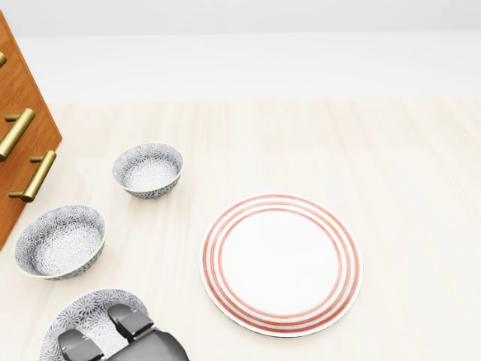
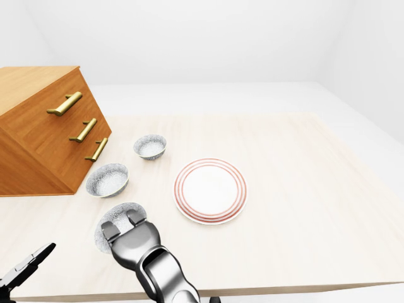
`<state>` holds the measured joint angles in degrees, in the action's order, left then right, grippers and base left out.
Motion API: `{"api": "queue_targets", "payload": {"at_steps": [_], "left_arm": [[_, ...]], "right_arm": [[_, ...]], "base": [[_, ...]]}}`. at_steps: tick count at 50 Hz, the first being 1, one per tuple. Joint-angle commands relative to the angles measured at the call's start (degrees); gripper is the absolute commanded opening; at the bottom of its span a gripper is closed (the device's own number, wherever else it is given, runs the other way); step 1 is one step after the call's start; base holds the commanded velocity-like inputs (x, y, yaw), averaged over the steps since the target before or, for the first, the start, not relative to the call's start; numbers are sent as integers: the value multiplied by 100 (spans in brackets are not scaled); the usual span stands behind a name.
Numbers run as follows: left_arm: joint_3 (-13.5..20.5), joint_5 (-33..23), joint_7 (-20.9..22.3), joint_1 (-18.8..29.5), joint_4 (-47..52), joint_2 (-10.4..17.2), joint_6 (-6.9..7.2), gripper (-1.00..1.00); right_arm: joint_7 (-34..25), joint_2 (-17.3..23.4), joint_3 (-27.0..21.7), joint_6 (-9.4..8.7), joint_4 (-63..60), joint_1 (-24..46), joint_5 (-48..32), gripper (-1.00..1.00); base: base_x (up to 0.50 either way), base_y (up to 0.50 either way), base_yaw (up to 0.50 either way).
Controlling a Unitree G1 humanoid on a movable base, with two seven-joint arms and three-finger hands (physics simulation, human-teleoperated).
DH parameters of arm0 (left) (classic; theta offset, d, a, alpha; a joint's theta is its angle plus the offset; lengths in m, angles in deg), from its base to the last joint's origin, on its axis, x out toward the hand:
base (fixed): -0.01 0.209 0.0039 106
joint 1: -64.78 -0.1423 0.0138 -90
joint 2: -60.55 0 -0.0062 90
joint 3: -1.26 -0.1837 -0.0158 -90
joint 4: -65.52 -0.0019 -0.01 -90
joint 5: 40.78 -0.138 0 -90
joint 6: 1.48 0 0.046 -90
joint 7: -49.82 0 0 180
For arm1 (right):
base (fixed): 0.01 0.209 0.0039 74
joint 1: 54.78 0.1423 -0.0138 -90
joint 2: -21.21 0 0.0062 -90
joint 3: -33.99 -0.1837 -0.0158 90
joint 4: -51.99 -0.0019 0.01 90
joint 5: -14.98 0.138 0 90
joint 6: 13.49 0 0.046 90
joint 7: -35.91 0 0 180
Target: Put the bowl at the front on the plate.
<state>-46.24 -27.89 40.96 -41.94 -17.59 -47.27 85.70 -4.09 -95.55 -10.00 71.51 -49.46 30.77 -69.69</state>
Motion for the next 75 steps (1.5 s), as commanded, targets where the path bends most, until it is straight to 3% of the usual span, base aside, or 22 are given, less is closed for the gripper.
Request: {"api": "queue_targets", "payload": {"at_steps": [1,4,8,10,19,20,27,29,32,33,36,39,51,56,63,75], "left_arm": [[-43,5,-21,7,-97,27,-88,100],[-27,29,-22,-25,3,19,0,100],[-48,3,-24,25,-154,33,-126,100],[-37,28,-29,-10,-44,31,-33,100],[-29,22,-18,-5,-50,28,-32,100],[-15,38,-23,-41,84,15,71,100],[28,15,10,-26,137,-16,131,100],[21,1,15,0,41,-10,55,100],[14,2,7,2,27,-3,52,100],[-6,-16,-2,43,-93,13,-36,100],[-20,10,-20,11,-30,21,11,100],[-45,-2,-33,43,-155,37,-89,100],[-48,20,-39,9,-70,36,-24,100],[-14,35,-21,-29,91,18,116,100],[-16,7,-3,11,-37,19,13,100],[3,16,6,-4,63,9,108,100]], "right_arm": [[0,15,87,0,54,-66,30,100],[0,25,98,0,39,-59,34,100],[0,38,88,0,53,-61,91,100],[0,85,128,0,59,-92,41,100],[0,218,232,0,48,-237,220,100],[0,216,204,0,127,-227,322,100],[0,208,139,0,325,-192,603,100],[0,205,125,0,332,-165,637,100],[53,201,88,0,403,-148,730,100],[100,205,62,0,450,-149,789,100],[187,203,23,0,515,-131,859,100],[241,166,-6,0,593,-81,870,100],[333,-6,-259,0,773,143,861,100],[322,-38,-343,0,868,176,891,100],[258,-27,-408,0,902,204,914,100],[264,-321,-819,0,1405,593,1046,100]], "base": [[0,0,0],[0,0,0],[0,0,0],[0,0,0],[0,0,0],[0,0,0],[0,0,0],[0,0,0],[0,0,0],[0,0,0],[0,0,0],[0,0,0],[0,0,0],[0,0,0],[0,0,0],[0,0,0]]}}
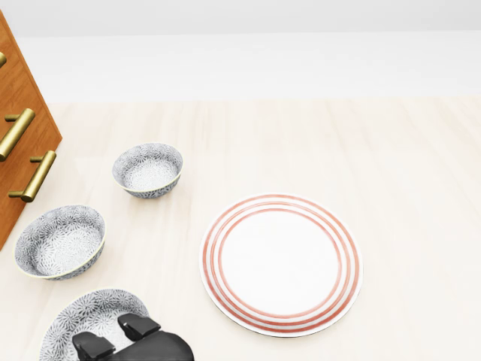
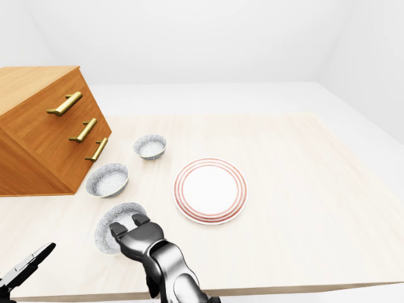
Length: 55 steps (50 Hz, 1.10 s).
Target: Put the bowl at the front on the plate.
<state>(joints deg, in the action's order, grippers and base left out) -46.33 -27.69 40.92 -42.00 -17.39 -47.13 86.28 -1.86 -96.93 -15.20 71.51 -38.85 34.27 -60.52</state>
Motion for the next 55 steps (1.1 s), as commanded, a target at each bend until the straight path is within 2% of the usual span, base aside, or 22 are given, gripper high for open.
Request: {"api": "queue_targets", "payload": {"at_steps": [1,10,14,15,23,25,27,28,30,33,34,35,38,41,44,47,52,53,55], "left_arm": [[15,-3,19,-1,30,-9,37,100],[9,-5,18,-6,54,-16,54,100],[-24,-32,0,53,-135,18,-68,100],[-22,-10,-3,8,-17,12,10,100],[-27,-16,-9,25,-51,21,-2,100],[-7,8,-3,-17,87,8,108,100],[7,-4,11,-10,98,-6,113,100],[3,-19,14,16,26,-2,62,100],[15,-9,16,-9,117,-12,135,100],[29,-12,33,-7,106,-21,128,100],[26,-20,31,7,78,-16,113,100],[10,-39,25,54,-59,4,18,100],[23,3,20,-8,124,-4,161,100],[23,-17,31,13,47,-9,89,100],[21,-13,28,4,56,-9,90,100],[4,-34,27,44,-80,5,-19,100],[-11,-13,11,16,-34,8,7,100],[-21,-27,2,50,-122,24,-40,100],[-22,-4,-1,14,-35,21,19,100]], "right_arm": [[60,-214,-341,0,416,284,172,100],[81,-290,-540,0,643,460,280,100],[1,-312,-610,0,685,556,238,100],[-37,-326,-635,0,711,603,220,100],[-185,-450,-799,0,958,816,105,100],[-223,-484,-830,0,1025,877,54,100],[-223,-515,-844,0,1106,889,18,100],[-223,-530,-840,0,1128,884,-7,100],[-223,-578,-786,0,1223,869,-55,100],[-223,-659,-647,0,1337,793,-137,100],[-223,-675,-609,0,1353,761,-154,100],[-223,-701,-508,0,1383,697,-195,100],[-223,-725,-339,0,1430,590,-250,100],[-223,-737,-209,0,1494,504,-304,100],[-223,-701,-191,0,1503,497,-308,100],[-223,-680,-223,0,1499,529,-344,100],[-223,-693,-266,0,1544,594,-456,100],[-223,-699,-287,0,1561,603,-456,37],[-223,-713,-295,0,1552,612,-499,-100]], "base": [[0,0,0],[0,0,0],[0,0,0],[0,0,0],[0,0,0],[0,0,0],[0,0,0],[0,0,0],[0,0,0],[0,0,0],[0,0,0],[0,0,0],[0,0,0],[0,0,0],[0,0,0],[0,0,0],[0,0,0],[0,0,0],[0,0,0]]}}
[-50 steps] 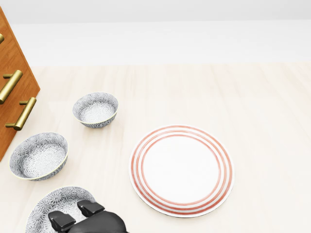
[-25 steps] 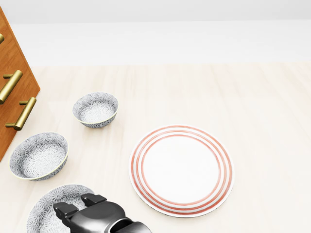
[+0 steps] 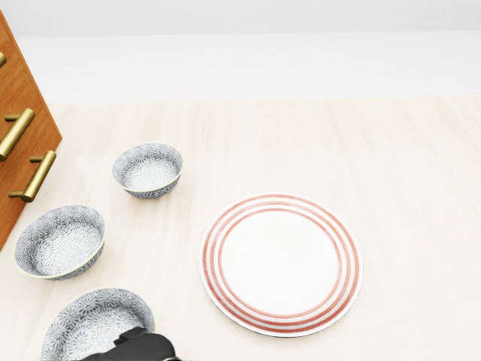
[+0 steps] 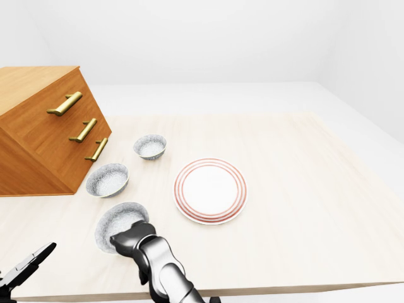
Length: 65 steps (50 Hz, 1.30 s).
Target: Put the bowl at the front on the plate.
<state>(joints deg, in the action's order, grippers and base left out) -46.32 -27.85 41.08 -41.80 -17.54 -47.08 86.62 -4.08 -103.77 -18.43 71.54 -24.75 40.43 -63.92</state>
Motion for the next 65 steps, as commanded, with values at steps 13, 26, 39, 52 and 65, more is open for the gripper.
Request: {"api": "queue_targets", "payload": {"at_steps": [13,26,39,52,65], "left_arm": [[14,31,5,-45,120,-9,92,100],[-34,-30,-8,-6,-38,2,-81,100],[-20,-85,1,-16,16,-14,-23,100],[-80,-155,-41,-15,-100,16,-130,100],[-80,-229,-31,-24,-63,-6,-127,100]], "right_arm": [[0,5,-38,-3,-18,-67,-277,-100],[0,93,-252,-3,-599,172,-679,-100],[0,233,-158,-3,-2250,-162,-1093,-100],[0,308,-289,-3,-3297,-144,-853,-100],[0,232,-471,-3,-3921,12,-1257,-100]], "base": [[0,0,0],[0,0,0],[0,0,0],[0,0,0],[0,0,0]]}}
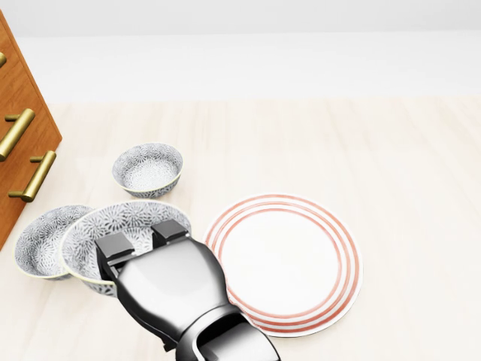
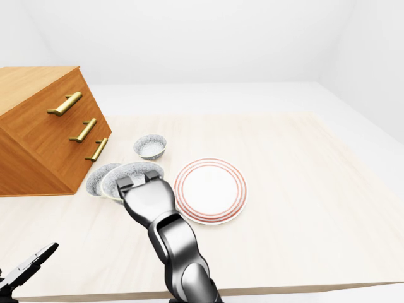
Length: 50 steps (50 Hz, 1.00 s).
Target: Put the bowl at the front on the plate.
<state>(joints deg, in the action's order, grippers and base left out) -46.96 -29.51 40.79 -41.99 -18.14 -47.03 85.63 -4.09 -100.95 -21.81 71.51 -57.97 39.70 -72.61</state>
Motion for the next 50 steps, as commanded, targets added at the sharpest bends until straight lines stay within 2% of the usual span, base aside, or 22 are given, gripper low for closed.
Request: {"api": "queue_targets", "payload": {"at_steps": [1,4,5,7,8,10,17,30,34,40,42,50], "left_arm": [[-18,-69,1,-10,-8,-13,-40,100],[-22,-84,3,-15,-10,-21,-63,100],[-18,-46,26,-25,23,-27,-33,100],[4,20,61,-30,88,-20,94,100],[22,54,57,-13,116,0,203,100],[34,57,65,-4,123,-2,233,100],[75,96,120,-21,135,-32,186,100],[17,91,109,-11,-38,-17,-61,100],[19,117,116,-27,-16,-13,-46,100],[35,132,129,-26,4,-19,-26,100],[37,134,149,-34,11,-26,-44,100],[9,108,155,-20,-84,-22,-176,100]], "right_arm": [[0,-51,-140,1,-632,96,-436,-100],[0,-24,-219,1,-764,113,-610,-100],[0,11,-252,1,-848,138,-799,-100],[0,3,-321,1,-963,108,-872,-100],[0,46,-359,1,-1093,94,-974,-100],[0,59,-397,1,-1201,49,-1064,-100],[0,163,-424,1,-1617,-164,-1297,-100],[0,307,-801,1,-1656,-114,-1233,-100],[0,459,-850,1,-1473,-315,-988,-100],[17,673,-952,1,-1404,-438,-1213,-100],[580,738,-1027,1,-1306,-598,-646,-100],[1836,1081,-1076,1,-1251,-1083,140,-100]], "base": [[0,0,0],[0,0,0],[0,0,0],[0,0,0],[0,0,0],[0,0,0],[0,0,0],[0,0,0],[0,0,0],[0,0,0],[0,0,0],[0,0,0]]}}
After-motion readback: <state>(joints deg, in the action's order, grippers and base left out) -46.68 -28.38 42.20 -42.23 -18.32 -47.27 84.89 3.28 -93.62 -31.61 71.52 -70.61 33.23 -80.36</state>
